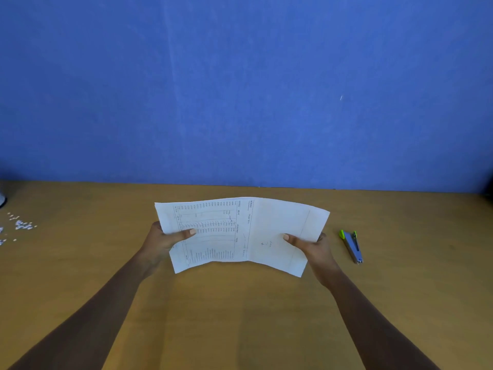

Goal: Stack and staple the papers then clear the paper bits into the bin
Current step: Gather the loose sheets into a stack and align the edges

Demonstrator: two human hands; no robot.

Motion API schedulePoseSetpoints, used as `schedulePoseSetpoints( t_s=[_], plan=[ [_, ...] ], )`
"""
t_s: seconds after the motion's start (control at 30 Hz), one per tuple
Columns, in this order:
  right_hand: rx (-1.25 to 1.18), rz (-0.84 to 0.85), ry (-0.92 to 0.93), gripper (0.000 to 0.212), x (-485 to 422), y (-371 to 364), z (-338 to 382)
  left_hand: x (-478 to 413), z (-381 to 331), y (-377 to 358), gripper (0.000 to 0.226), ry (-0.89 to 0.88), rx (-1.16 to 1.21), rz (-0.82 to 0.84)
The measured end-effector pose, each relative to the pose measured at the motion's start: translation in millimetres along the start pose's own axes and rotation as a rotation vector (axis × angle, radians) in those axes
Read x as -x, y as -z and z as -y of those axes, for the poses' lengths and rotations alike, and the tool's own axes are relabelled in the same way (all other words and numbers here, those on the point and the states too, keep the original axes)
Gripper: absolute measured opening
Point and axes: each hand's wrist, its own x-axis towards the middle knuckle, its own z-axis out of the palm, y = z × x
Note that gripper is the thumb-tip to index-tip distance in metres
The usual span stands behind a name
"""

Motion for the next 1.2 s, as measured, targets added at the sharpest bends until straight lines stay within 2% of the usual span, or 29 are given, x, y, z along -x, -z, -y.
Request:
schedulePoseSetpoints(
  t_s=[0.23, 0.47, 1.2],
  plan=[
    [0.013, 0.046, 0.003, 0.03, 6, 4, -2, 8, 8, 4, 0.033, 0.035, -0.017, 0.012],
    [0.02, -0.025, -0.001, 0.025, 6, -3, 0, 5, 7, -3, 0.028, 0.027, -0.028, -0.034],
    [0.034, -0.021, -0.008, 0.025, 10, 1, 7, 9, 2, -4, 0.029, 0.037, -0.006, -0.06]
  ],
)
